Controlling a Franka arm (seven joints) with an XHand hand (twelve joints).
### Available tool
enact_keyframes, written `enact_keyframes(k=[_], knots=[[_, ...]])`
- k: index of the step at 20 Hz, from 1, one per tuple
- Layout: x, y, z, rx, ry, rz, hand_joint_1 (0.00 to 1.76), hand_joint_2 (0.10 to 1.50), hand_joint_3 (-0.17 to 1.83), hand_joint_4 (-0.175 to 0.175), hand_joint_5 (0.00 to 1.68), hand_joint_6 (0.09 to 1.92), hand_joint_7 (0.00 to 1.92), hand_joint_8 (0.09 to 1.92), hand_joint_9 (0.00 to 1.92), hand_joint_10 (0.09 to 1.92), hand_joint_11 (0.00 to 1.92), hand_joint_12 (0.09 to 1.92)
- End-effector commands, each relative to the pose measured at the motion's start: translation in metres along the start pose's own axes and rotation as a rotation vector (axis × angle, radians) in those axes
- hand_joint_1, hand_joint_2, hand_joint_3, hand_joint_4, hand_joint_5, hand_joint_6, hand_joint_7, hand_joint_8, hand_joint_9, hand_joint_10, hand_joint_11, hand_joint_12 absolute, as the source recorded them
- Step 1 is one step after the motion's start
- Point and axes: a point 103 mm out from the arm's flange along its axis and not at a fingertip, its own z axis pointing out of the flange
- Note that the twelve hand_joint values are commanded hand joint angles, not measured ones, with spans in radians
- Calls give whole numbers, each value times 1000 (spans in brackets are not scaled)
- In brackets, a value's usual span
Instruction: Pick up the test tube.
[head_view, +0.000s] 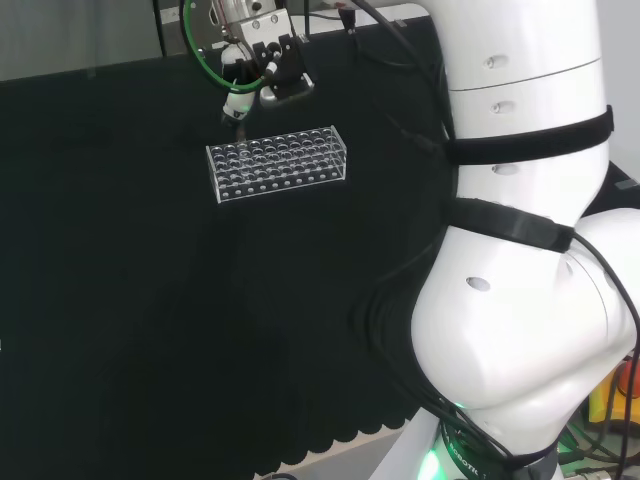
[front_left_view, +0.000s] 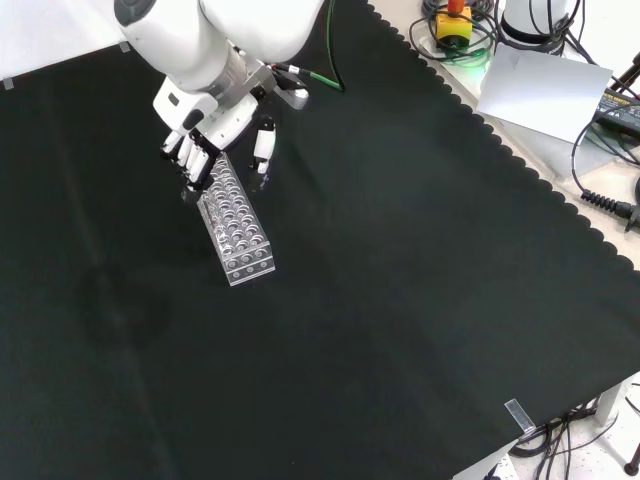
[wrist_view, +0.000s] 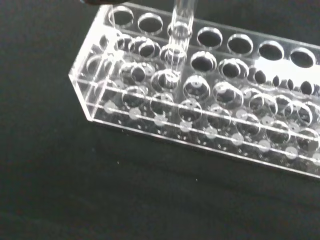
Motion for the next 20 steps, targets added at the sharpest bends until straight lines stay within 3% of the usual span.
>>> enact_keyframes(k=[1,11,15,20], knots=[[-4,7,10,23,-16,18,807,1007,-13,-141,492,158,587,867,485,833,121,1551],[-9,26,15,29,-24,65,840,1007,-23,-139,483,231,657,859,527,808,138,1536],[-10,30,15,24,-16,68,861,1027,-69,-141,445,482,739,845,585,774,161,1528],[-7,37,16,6,4,69,889,1068,-164,-146,491,655,872,847,672,753,194,1516]])
